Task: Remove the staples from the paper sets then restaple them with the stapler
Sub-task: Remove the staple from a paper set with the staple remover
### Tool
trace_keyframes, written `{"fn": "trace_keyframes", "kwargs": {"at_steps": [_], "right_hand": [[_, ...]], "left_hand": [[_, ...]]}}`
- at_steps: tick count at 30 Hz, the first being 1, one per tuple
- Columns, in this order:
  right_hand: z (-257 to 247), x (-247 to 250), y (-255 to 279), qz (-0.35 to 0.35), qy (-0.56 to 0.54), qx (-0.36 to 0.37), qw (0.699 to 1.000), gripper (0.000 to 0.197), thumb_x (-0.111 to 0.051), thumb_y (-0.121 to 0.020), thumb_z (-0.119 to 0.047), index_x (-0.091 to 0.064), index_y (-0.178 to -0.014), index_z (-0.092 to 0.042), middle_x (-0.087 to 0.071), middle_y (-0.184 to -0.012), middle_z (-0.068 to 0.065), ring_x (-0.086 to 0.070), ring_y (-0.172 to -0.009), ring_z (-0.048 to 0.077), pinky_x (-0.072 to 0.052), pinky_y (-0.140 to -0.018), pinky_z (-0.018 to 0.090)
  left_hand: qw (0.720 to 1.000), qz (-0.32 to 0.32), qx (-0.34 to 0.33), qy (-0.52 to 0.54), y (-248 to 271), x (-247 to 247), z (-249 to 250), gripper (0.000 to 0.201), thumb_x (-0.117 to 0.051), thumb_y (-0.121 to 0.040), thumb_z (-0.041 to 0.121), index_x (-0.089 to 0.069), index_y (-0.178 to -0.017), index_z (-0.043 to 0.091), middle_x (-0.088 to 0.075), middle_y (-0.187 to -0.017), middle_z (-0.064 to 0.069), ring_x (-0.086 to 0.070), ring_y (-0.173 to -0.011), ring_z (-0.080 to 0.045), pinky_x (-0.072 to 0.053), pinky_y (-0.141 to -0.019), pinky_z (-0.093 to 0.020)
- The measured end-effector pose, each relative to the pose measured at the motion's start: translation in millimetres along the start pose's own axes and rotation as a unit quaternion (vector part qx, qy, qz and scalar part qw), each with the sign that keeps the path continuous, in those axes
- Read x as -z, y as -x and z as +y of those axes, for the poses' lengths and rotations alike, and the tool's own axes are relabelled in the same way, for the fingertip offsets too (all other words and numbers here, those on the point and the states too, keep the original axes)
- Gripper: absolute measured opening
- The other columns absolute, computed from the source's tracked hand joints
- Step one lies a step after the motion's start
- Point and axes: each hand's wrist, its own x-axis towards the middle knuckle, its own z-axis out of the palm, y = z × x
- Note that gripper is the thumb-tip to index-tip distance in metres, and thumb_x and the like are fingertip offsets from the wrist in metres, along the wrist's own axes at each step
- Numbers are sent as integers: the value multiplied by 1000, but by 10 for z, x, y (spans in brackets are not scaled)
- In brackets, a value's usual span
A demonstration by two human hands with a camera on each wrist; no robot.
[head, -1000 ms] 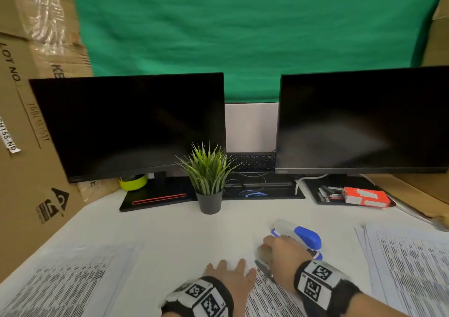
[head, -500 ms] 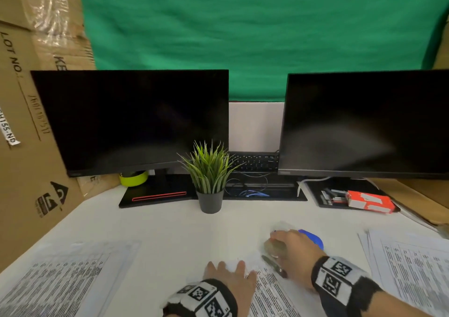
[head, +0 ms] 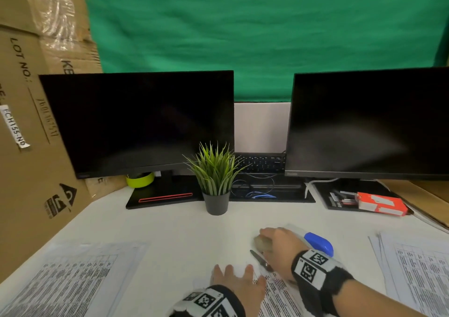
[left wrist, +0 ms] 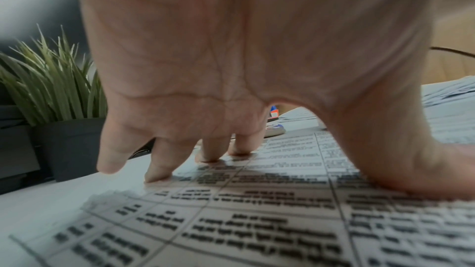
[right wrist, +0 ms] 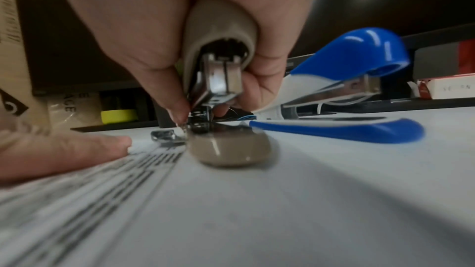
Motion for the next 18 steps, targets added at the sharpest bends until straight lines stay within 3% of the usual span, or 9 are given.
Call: {"fn": "trace_keyframes", "kwargs": {"at_steps": [3,5,8,10,13,16,18], "right_hand": [[145,12,148,-5,-22,5,1000,42,-54,-91,-20,-48,-131,-30,-57,-120,-7,-56,-107,10,-43,-94,19],[236,16,263,-14,-17,-1,1000,33,-53,-90,-17,-53,-119,-31,-55,-111,-6,-57,-100,11,-43,-82,17],[310,14,336,-20,-1,-18,1000,23,-52,-88,-16,-55,-107,-28,-53,-100,-5,-57,-93,13,-45,-76,20],[270,5,340,-24,2,-23,999,22,-52,-88,-14,-55,-107,-24,-51,-99,-5,-56,-92,13,-46,-79,21],[211,22,286,-22,7,-25,999,24,-54,-87,-15,-54,-110,-21,-48,-99,-6,-55,-94,14,-47,-81,23],[198,42,251,-33,3,-43,999,30,-56,-86,-16,-53,-114,-24,-53,-102,-6,-54,-90,14,-47,-83,23],[203,14,231,-32,2,-31,999,31,-57,-85,-15,-53,-115,-24,-54,-103,-5,-56,-93,14,-47,-83,23]], "left_hand": [[997,-20,57,39,-256,-101,-24,59,-6,-95,57,-4,-150,37,2,-163,2,-2,-145,-43,2,-110,-65],[995,-18,76,68,-307,-156,-52,73,4,-81,62,-8,-149,40,-6,-163,3,-4,-145,-40,2,-110,-64],[995,8,73,64,-349,-188,-46,68,-11,-89,58,-11,-151,31,-11,-161,-3,-8,-144,-39,-3,-111,-63],[993,13,94,74,-324,-201,-38,70,-8,-87,59,-12,-151,32,-12,-161,-1,-8,-144,-39,-4,-112,-63],[996,33,71,52,-271,-178,5,61,-25,-96,48,-14,-152,26,-12,-160,-7,-11,-143,-42,-7,-112,-64],[995,33,91,30,-300,-196,6,68,-1,-88,57,-14,-151,32,-21,-158,1,-16,-142,-34,-8,-113,-52],[996,32,78,17,-234,-148,12,64,-7,-93,53,-13,-152,28,-21,-158,-3,-18,-142,-35,-8,-113,-52]]}}
